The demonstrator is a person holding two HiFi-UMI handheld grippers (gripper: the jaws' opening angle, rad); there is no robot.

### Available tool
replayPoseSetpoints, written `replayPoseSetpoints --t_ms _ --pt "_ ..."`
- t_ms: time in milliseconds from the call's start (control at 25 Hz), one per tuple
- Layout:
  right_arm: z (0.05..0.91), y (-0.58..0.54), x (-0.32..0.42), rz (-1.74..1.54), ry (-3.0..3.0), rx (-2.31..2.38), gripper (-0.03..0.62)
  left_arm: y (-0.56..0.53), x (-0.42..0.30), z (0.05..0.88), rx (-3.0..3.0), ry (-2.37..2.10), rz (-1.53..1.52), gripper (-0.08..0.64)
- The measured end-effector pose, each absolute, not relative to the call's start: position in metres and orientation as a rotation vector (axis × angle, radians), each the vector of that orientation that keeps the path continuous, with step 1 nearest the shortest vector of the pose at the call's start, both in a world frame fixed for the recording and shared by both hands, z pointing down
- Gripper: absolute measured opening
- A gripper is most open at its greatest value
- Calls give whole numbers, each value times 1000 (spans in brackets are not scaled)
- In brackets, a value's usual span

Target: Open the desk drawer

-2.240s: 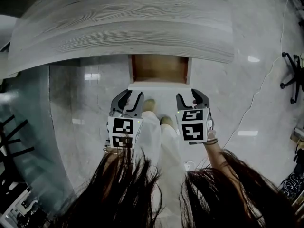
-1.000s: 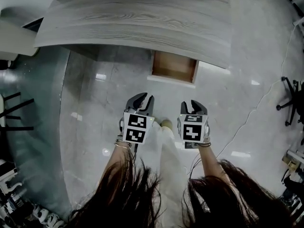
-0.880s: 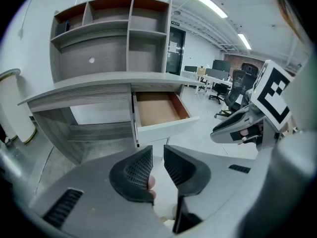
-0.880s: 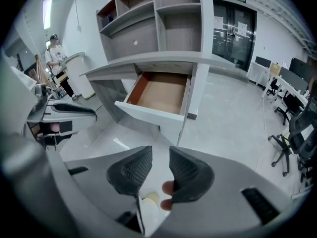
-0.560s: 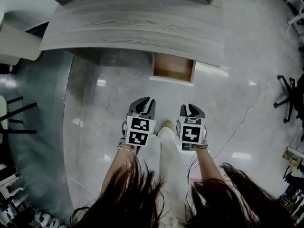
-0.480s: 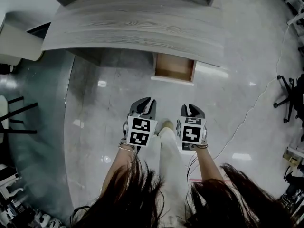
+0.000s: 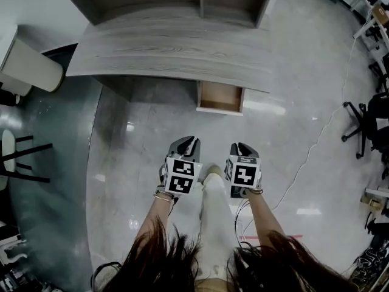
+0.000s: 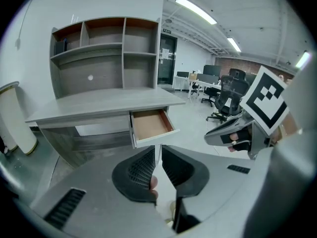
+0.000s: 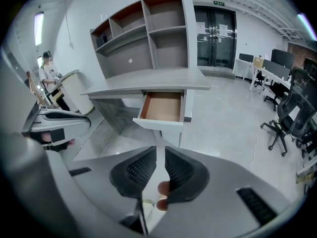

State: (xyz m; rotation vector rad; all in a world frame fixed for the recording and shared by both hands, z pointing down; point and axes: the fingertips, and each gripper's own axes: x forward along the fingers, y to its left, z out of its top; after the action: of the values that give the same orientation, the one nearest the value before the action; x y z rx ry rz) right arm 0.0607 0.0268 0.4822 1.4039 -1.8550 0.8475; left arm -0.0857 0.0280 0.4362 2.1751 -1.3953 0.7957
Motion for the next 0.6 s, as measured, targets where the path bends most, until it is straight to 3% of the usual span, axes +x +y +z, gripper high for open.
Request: replayPoseSetpoints --t_ms 600 --pt "422 66 51 769 -1933 1390 55 63 -75 355 2301 -1372 710 37"
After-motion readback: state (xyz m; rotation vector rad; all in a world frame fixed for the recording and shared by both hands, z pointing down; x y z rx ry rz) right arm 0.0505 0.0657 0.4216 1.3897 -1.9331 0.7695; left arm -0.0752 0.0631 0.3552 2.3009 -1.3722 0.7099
